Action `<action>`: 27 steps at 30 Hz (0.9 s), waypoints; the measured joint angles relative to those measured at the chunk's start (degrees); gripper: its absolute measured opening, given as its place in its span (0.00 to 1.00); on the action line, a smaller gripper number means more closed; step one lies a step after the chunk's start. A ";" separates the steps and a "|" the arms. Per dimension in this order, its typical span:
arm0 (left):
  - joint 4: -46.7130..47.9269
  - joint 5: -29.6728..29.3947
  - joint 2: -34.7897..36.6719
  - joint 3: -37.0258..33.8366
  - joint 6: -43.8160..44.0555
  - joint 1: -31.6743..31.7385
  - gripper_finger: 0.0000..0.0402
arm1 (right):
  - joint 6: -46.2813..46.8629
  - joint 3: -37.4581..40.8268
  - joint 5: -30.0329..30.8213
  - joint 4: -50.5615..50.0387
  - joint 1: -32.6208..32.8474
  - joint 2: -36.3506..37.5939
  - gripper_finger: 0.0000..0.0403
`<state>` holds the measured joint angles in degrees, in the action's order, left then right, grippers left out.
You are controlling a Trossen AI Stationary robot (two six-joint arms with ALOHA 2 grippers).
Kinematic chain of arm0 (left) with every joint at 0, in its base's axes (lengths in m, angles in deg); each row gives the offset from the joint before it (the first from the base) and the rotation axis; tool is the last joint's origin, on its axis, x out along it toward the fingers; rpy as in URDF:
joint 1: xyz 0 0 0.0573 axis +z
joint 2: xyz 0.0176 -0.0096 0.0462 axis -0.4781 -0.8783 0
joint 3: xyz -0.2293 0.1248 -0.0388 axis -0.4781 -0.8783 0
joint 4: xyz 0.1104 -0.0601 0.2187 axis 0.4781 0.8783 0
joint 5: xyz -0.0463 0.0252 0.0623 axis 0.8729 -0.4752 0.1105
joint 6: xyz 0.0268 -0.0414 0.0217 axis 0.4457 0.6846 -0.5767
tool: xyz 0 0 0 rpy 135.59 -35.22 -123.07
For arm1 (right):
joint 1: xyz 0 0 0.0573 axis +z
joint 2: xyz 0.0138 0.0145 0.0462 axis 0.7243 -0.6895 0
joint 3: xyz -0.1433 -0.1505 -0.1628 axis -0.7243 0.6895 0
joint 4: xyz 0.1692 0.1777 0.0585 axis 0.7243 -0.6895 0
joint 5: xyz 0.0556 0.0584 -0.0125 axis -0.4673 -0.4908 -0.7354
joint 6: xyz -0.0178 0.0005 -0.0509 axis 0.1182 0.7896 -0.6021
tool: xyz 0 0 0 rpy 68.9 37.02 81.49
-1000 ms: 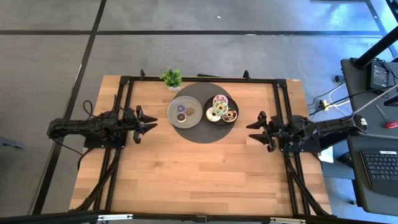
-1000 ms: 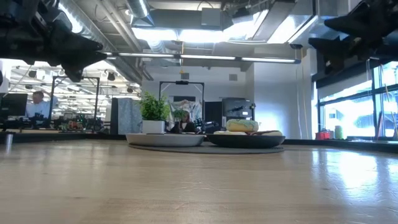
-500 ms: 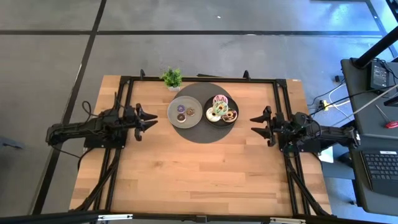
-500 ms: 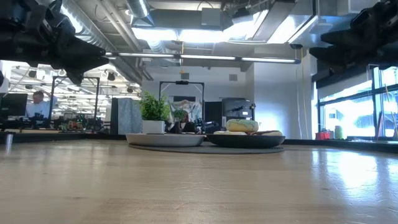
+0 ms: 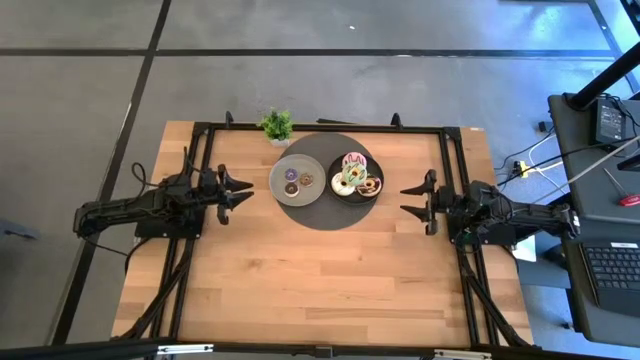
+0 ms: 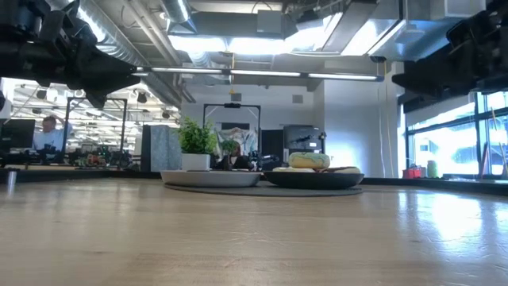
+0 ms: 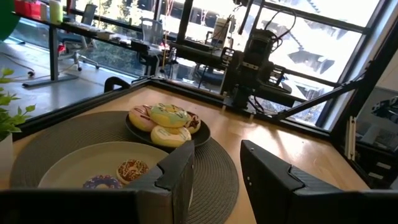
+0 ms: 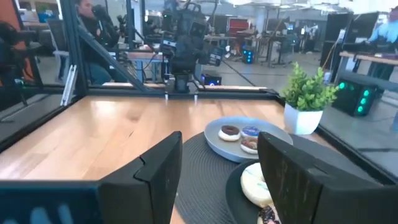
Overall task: Pick & Place donuts
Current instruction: Return to Home Position
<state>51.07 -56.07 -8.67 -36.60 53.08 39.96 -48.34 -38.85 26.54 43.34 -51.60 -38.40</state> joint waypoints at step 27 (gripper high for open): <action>-0.04 -0.11 -0.04 -0.04 0.00 -0.02 0.32 | -0.92 0.00 -0.36 0.04 0.00 0.02 0.52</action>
<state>51.02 -56.18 -8.71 -36.64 53.08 39.94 -49.25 -38.85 26.18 43.39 -51.60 -38.38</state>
